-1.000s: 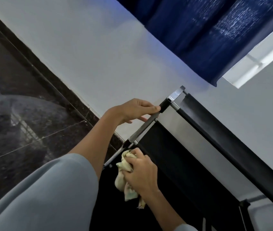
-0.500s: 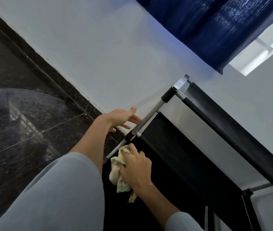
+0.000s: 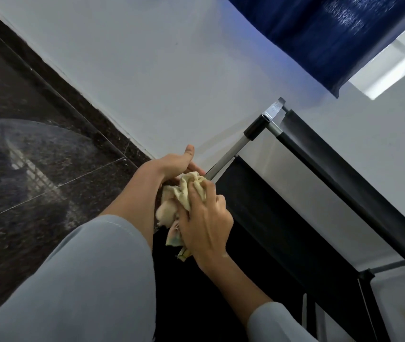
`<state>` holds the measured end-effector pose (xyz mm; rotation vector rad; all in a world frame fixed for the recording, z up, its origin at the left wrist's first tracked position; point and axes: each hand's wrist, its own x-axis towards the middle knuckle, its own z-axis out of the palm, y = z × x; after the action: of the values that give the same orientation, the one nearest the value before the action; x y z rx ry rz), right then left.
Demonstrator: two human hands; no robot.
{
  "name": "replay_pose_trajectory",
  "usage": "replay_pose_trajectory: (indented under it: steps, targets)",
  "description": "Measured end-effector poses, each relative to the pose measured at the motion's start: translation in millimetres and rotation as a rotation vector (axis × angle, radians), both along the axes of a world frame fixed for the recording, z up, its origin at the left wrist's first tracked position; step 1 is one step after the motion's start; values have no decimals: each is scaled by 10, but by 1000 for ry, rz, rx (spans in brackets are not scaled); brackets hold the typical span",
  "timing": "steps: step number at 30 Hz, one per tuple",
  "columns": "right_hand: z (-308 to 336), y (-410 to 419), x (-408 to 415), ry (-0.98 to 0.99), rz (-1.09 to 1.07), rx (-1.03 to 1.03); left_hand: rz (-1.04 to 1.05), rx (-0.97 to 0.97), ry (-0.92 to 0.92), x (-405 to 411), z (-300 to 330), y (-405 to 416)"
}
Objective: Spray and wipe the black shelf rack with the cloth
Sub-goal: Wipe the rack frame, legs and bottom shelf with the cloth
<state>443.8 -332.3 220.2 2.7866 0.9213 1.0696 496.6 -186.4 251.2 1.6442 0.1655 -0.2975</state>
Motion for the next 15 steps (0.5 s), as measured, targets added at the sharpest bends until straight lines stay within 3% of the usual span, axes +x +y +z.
replay_pose_trajectory:
  steps: [3, 8, 15]
  targets:
    - [-157, -40, 41, 82, -76, -221, -72, 75, 2, -37, 75, 18]
    - [-291, -42, -92, 581, -100, -358, -146, 103, 47, -58, 19, 94]
    - [-52, -30, -178, 675, -35, -305, -149, 155, 44, -212, 124, 84]
